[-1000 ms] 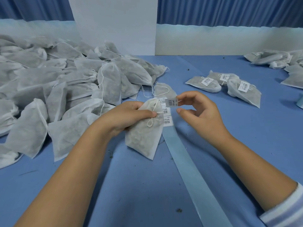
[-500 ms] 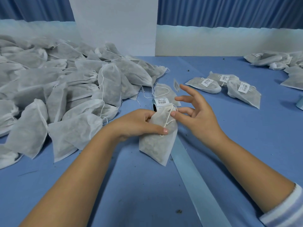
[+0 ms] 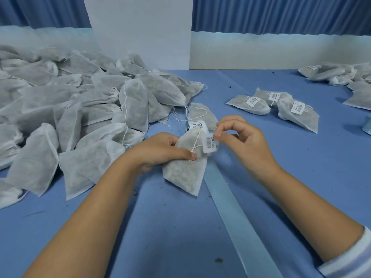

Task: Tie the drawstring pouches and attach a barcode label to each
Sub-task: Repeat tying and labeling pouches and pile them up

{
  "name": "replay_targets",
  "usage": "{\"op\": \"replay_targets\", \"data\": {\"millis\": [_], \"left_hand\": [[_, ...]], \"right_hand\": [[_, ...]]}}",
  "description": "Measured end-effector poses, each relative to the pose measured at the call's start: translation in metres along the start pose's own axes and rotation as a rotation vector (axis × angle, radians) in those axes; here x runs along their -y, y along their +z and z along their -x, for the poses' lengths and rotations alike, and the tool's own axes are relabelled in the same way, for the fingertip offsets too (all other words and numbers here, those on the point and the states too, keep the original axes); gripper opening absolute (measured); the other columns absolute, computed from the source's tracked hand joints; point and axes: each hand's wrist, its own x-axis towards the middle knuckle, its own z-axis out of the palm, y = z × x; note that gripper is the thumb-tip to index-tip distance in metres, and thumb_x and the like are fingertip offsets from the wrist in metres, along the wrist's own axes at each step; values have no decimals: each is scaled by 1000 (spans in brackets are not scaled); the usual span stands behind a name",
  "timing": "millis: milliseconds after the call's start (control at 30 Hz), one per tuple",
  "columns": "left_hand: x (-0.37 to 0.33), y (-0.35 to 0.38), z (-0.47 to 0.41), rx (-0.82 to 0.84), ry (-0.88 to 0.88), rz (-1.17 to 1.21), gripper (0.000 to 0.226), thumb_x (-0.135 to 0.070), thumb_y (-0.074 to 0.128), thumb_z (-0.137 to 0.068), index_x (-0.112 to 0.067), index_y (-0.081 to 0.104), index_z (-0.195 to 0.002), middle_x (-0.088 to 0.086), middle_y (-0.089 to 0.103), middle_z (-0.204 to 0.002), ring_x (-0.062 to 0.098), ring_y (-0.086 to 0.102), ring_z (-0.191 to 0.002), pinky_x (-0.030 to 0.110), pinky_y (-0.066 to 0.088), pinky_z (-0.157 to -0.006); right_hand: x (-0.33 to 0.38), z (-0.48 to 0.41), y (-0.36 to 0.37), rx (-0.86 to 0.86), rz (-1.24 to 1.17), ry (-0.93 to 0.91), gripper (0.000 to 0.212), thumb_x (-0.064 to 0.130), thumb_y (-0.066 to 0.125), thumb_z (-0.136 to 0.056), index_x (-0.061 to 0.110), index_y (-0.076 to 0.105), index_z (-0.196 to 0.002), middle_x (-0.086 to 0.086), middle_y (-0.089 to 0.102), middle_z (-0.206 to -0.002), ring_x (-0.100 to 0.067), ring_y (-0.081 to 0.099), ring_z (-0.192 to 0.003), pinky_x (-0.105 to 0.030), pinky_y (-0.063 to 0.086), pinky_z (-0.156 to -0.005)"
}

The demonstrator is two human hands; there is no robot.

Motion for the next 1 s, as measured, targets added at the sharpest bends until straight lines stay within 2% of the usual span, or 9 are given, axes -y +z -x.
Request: {"op": "replay_targets", "data": {"millis": [133,200,300,367,467,667,800,900,1000], "left_hand": [[0,0,0,60,22,2,20,-23,85,-75,-12,78,-90,7,77,-96,14,72,-86,27,55,-77],[-1,1,1,121,46,3,19,-26,89,-69,-21,80,-85,2,78,-93,11,73,-84,21,55,-71],[-2,2,1,180,80,7,32,-36,89,-55,-26,80,-84,2,78,-96,12,73,-88,23,56,-77],[-2,3,1,209,94,15,35,-37,89,-53,-26,80,-85,2,77,-96,13,73,-89,24,57,-78],[-2,4,2,225,103,15,38,-35,90,-54,-23,79,-88,3,77,-98,13,72,-91,25,57,-81],[-6,4,8,262,95,15,24,-24,90,-67,-20,78,-88,0,76,-94,12,71,-89,23,54,-77],[-10,9,9,149,37,35,57,-54,80,-72,-5,74,-100,7,71,-94,18,64,-88,35,47,-83],[-11,13,7,52,33,82,36,-49,67,-87,-15,77,-86,4,72,-85,16,64,-79,32,49,-78],[-10,15,4,-16,75,112,29,-36,61,-96,-20,78,-79,1,76,-83,11,68,-73,23,55,-65]], "right_hand": [[-2,0,2,117,26,72,31,-4,66,-84,23,67,-68,5,59,-113,-5,57,-101,-33,44,-88],[-3,0,3,138,48,87,30,-2,67,-84,23,68,-70,6,58,-117,-4,57,-104,-32,45,-88],[-6,-1,3,147,86,82,26,1,69,-84,24,69,-72,10,59,-118,5,55,-94,-21,41,-79],[-8,-2,2,161,130,58,22,4,70,-84,24,68,-74,10,58,-119,5,55,-102,-19,40,-80],[-10,0,2,167,180,15,19,7,73,-83,25,68,-79,8,58,-122,-4,53,-117,-22,43,-87],[-14,1,2,207,246,-44,24,12,79,-79,27,65,-91,6,58,-123,-10,49,-124,-25,44,-89],[-17,0,0,233,238,-74,24,19,78,-80,31,64,-94,14,59,-118,-12,48,-126,-22,43,-87],[-18,0,-2,230,243,-64,36,17,79,-80,32,64,-109,15,59,-119,-12,51,-122,-24,46,-85],[-17,-2,2,149,129,32,52,15,79,-80,31,57,-124,10,60,-111,-4,59,-99,-30,51,-77]]}}
